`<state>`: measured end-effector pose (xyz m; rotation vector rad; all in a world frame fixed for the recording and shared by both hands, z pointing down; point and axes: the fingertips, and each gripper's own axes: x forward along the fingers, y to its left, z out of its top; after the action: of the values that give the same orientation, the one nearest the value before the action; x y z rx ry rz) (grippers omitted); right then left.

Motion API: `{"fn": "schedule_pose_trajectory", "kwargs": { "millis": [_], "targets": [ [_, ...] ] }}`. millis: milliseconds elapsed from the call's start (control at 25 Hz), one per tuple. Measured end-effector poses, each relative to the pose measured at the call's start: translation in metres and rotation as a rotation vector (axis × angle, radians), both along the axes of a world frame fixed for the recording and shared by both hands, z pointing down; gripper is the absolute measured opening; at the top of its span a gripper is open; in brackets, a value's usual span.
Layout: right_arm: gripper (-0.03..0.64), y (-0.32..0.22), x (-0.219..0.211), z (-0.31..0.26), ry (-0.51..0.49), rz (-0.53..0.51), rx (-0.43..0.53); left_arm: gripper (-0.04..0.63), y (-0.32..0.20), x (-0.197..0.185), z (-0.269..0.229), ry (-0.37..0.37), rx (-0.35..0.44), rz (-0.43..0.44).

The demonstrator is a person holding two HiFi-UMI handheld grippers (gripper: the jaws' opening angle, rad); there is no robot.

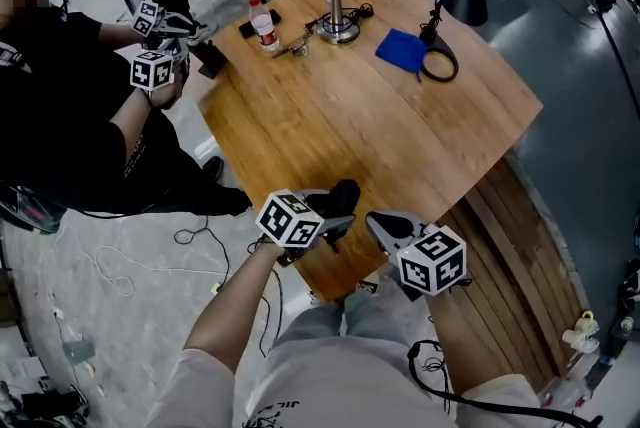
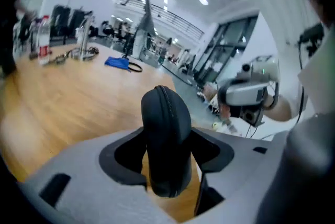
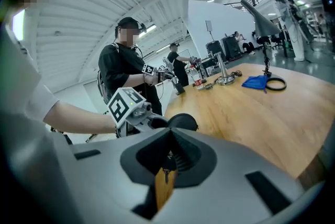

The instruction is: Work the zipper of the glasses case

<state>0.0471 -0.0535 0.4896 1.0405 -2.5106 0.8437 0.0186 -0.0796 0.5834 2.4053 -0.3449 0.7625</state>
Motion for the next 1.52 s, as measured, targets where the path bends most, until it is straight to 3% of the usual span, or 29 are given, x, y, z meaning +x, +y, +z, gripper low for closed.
{"fn": "schedule_pose_trajectory", "kwargs": {
  "millis": [80, 200, 360, 680, 760, 880, 1000, 1240, 1360, 1520],
  "targets": [
    [0.000, -0.002, 0.007, 0.013, 0.043, 0.001, -0.001, 0.258, 0.003, 0.002, 0.006, 0.067, -0.092, -0.056],
    [0.002, -0.008, 0.014, 0.042, 0.108, -0.001, -0.042, 0.259, 0.010, -0.001, 0.030, 0.059, -0.153, -0.099],
    [0.002, -0.014, 0.008, 0.063, 0.090, -0.024, -0.099, 0.259, 0.014, -0.001, 0.048, 0.088, -0.251, -0.160],
    [0.002, -0.028, -0.031, 0.101, 0.172, -0.176, -0.144, 0.269, 0.015, 0.006, 0.061, 0.097, -0.287, -0.126],
    [0.000, -0.031, -0.028, 0.110, 0.223, -0.188, -0.160, 0.284, 0.012, 0.003, 0.067, 0.036, -0.242, -0.102],
    [0.000, -0.029, -0.028, 0.128, 0.286, -0.226, -0.195, 0.363, 0.010, -0.004, 0.082, -0.104, -0.132, -0.042],
    [0.000, -0.029, -0.031, 0.140, 0.303, -0.237, -0.223, 0.402, 0.003, -0.010, 0.083, -0.143, -0.081, -0.052],
    [0.000, -0.030, -0.041, 0.156, 0.344, -0.265, -0.243, 0.403, -0.001, -0.041, 0.073, -0.258, 0.055, -0.035],
    [0.000, -0.034, -0.044, 0.156, 0.338, -0.252, -0.233, 0.403, -0.003, -0.059, 0.069, -0.277, 0.095, -0.084],
    [0.001, -0.044, -0.041, 0.130, 0.274, -0.143, -0.142, 0.390, -0.009, -0.075, 0.054, -0.262, 0.166, -0.226]
  ]
}}
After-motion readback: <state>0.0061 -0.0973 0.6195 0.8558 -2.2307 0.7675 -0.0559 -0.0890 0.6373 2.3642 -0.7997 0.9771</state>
